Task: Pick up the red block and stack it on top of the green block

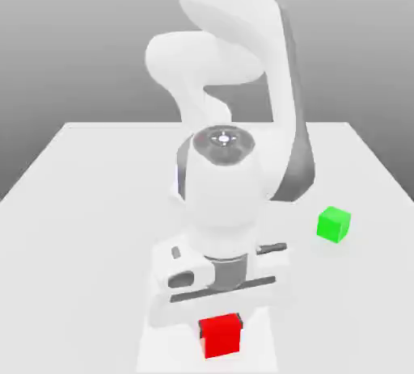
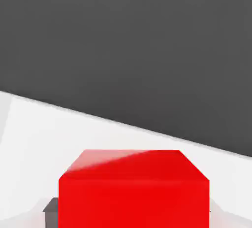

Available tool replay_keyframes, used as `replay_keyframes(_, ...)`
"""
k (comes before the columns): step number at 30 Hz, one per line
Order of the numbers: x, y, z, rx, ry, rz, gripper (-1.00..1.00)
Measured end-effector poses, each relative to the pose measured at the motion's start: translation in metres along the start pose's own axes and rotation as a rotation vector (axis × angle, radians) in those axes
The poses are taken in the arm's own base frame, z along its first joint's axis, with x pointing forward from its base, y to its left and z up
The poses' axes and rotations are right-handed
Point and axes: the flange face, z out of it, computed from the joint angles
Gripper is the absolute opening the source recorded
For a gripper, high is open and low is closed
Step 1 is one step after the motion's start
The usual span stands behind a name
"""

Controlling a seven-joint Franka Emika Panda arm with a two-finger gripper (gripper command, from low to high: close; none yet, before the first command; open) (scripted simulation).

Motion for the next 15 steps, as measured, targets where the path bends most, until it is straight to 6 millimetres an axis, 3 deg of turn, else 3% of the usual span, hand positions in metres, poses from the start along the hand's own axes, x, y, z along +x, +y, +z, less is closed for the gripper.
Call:
replay_keyframes(3, -0.045, -0.033, -0.015, 0.011, -0.008, -0.136, -1.0)
replay_keyframes(6, -0.113, -0.074, -0.025, 0.019, -0.016, -0.337, -1.0)
replay_keyframes(8, -0.158, -0.09, -0.03, 0.022, -0.02, -0.461, -1.0)
replay_keyframes(11, -0.214, -0.099, -0.036, 0.023, -0.023, -0.621, -1.0)
replay_keyframes(15, -0.283, -0.095, -0.042, 0.019, -0.021, -0.825, -1.0)
